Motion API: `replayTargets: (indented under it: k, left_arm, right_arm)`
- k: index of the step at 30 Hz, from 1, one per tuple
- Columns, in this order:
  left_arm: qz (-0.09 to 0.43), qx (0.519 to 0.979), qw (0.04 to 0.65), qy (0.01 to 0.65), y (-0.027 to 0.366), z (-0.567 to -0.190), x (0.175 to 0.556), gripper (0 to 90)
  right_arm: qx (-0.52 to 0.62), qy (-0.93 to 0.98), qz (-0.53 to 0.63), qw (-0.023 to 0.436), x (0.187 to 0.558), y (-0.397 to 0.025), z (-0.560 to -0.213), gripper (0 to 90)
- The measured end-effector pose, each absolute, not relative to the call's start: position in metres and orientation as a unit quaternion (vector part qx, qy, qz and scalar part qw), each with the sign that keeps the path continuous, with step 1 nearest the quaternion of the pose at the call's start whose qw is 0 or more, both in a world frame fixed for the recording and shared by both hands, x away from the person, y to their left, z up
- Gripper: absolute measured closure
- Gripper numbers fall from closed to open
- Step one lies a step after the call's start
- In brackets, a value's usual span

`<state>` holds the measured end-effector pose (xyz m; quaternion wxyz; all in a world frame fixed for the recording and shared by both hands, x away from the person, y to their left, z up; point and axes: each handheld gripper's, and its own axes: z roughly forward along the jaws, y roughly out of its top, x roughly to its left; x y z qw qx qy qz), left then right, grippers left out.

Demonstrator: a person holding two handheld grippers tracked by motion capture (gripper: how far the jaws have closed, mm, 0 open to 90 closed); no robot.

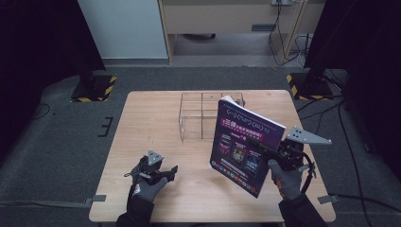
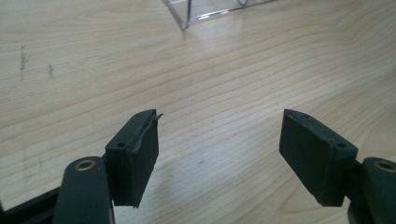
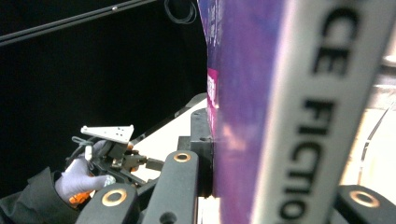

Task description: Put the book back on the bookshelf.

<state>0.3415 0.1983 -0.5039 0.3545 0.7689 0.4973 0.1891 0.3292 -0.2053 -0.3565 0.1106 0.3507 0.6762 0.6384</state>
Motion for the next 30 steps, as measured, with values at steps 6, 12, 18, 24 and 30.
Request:
replayTargets:
  k: [6,12,18,24,30]
  left_arm:
    - [0.200,0.778,0.329,0.496,0.198,-0.511,0.345,26.4]
    - [0.212,0.779,0.312,0.501,0.200,-0.517,0.350,24.2]
    - [0.215,0.783,0.300,0.501,0.202,-0.522,0.353,22.8]
    - [0.218,0.789,0.290,0.496,0.200,-0.526,0.355,21.3]
    - [0.214,0.785,0.296,0.501,0.199,-0.528,0.357,18.7]
  right_arm:
    - [0.353,0.669,0.642,0.125,0.330,-0.210,-0.347,83.0]
    - [0.359,0.659,0.647,0.135,0.334,-0.212,-0.341,83.0]
    - [0.366,0.651,0.649,0.145,0.338,-0.216,-0.336,83.0]
    - [0.373,0.647,0.646,0.157,0.344,-0.218,-0.333,82.9]
    - [0.373,0.646,0.646,0.162,0.351,-0.223,-0.335,83.0]
